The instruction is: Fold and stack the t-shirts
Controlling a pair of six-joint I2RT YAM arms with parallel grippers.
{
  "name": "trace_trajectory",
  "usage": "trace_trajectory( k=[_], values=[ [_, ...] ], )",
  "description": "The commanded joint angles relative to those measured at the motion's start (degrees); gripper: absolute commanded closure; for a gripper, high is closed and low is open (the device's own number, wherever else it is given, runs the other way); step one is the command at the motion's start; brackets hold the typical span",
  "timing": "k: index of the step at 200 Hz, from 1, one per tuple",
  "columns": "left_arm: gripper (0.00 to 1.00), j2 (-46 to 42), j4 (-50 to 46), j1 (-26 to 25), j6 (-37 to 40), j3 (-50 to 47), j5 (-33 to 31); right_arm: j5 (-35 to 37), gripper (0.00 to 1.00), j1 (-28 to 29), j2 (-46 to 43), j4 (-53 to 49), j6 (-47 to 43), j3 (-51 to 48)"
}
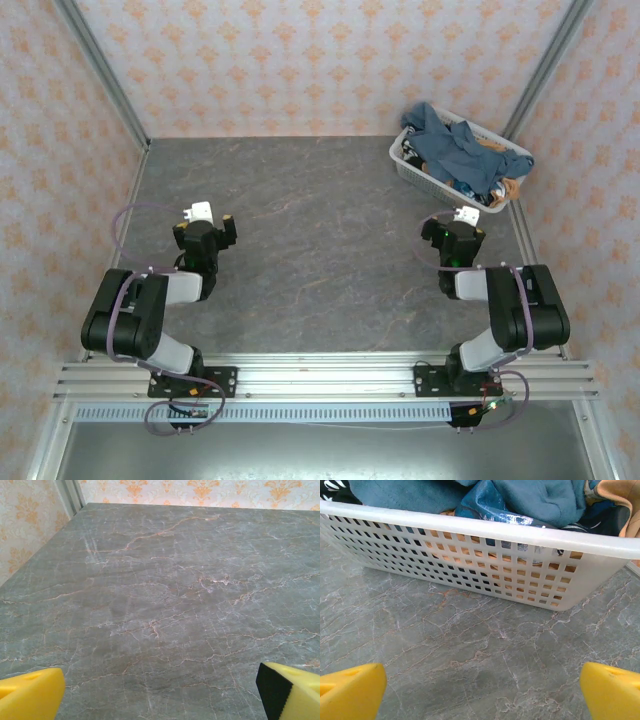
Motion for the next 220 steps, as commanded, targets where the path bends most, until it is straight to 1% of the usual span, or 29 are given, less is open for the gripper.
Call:
trace_trajectory(
  k=[1,86,94,98,103,109,116,126,132,136,139,147,154,159,163,166,167,170,176,180,193,207,220],
  values=[
    [0.00,0.13,-0.66,-0.07,1.15,0.68,0.31,-0.33,0.01,-0.48,0.24,-0.28,-0.66,1.14],
    [0.00,0.07,-0.51,-0.01,1.12,0.69,0.30,-0.40,0.01,-0.48,0.05,-0.07,-0.58,1.05],
    [0.00,-1.29,-1.84,0.00,1.16,1.05,0.89,1.50,0.01,-0.17,-1.25,-0.21,-0.48,1.11],
    [0.00,-2.69,-3.69,-0.09,1.57,1.48,1.37,2.79,0.01,0.29,-2.98,-2.44,-0.60,1.78],
    [0.00,-4.95,-7.07,-0.48,2.07,2.49,0.96,5.13,0.01,0.96,-5.89,-7.71,-0.47,3.63],
    [0.00,-7.63,-10.79,-1.40,2.24,3.39,-1.72,7.23,0.01,1.50,-9.60,-16.42,0.12,6.69],
    [0.00,-11.31,-13.90,-2.78,2.28,4.13,-5.61,9.66,0.01,1.71,-13.69,-23.87,3.91,10.30],
    [0.00,-16.52,-12.00,-3.57,1.34,3.53,-7.67,8.95,0.01,1.71,-18.52,-30.36,8.24,15.10],
    [0.00,-19.33,-11.16,-3.77,-0.31,4.34,-9.06,8.26,0.01,1.67,-20.82,-33.41,12.76,18.26],
    [0.00,-20.91,-13.80,-3.79,-3.73,6.50,-10.97,6.63,0.01,1.38,-21.69,-35.92,15.59,20.62],
    [0.00,-22.18,-19.14,-3.63,-7.40,9.33,-11.75,4.24,0.01,1.04,-21.97,-37.73,16.77,22.54],
    [0.00,-23.78,-39.40,-2.79,-16.38,19.54,-11.83,-0.55,0.01,0.50,-21.79,-44.36,20.71,27.84],
    [0.00,-22.68,-54.17,-2.20,-22.09,28.68,-12.29,1.17,0.01,0.49,-20.94,-51.09,25.74,33.09],
    [0.00,-20.53,-58.25,-1.71,-25.27,33.05,-13.33,3.06,0.01,0.25,-19.64,-52.07,28.62,35.23],
    [0.00,-18.66,-60.39,-0.71,-26.91,35.99,-11.04,2.57,0.01,-0.42,-17.89,-52.30,29.58,36.81],
    [0.00,-17.29,-61.94,0.32,-28.02,38.13,-7.86,0.97,0.01,-1.19,-16.57,-52.53,29.88,38.19],
    [0.00,-16.71,-62.33,0.66,-28.43,38.88,-6.91,-0.55,0.01,-1.45,-15.77,-52.93,30.08,39.32],
    [0.00,-15.28,-63.54,1.69,-29.66,40.99,-3.11,-1.38,0.01,-1.89,-14.51,-53.61,30.53,40.63],
    [0.00,-12.10,-65.07,2.99,-31.90,44.94,3.13,-2.29,0.01,-2.92,-11.14,-56.51,31.79,45.26],
    [0.00,-10.27,-66.03,3.04,-32.84,47.39,5.61,-2.20,0.01,-3.25,-8.07,-60.19,32.59,48.92],
    [0.00,-5.89,-67.29,1.01,-33.76,54.05,10.73,-2.79,0.01,-3.64,1.24,-69.18,33.42,61.72],
    [0.00,-2.45,-67.97,-2.12,-34.09,60.05,14.52,-3.56,0.00,-3.73,10.00,-74.02,33.68,71.86],
    [0.02,0.31,-69.05,-4.96,-34.52,64.73,18.92,-4.03,0.05,-4.27,17.25,-78.37,35.16,80.21]
  ],
)
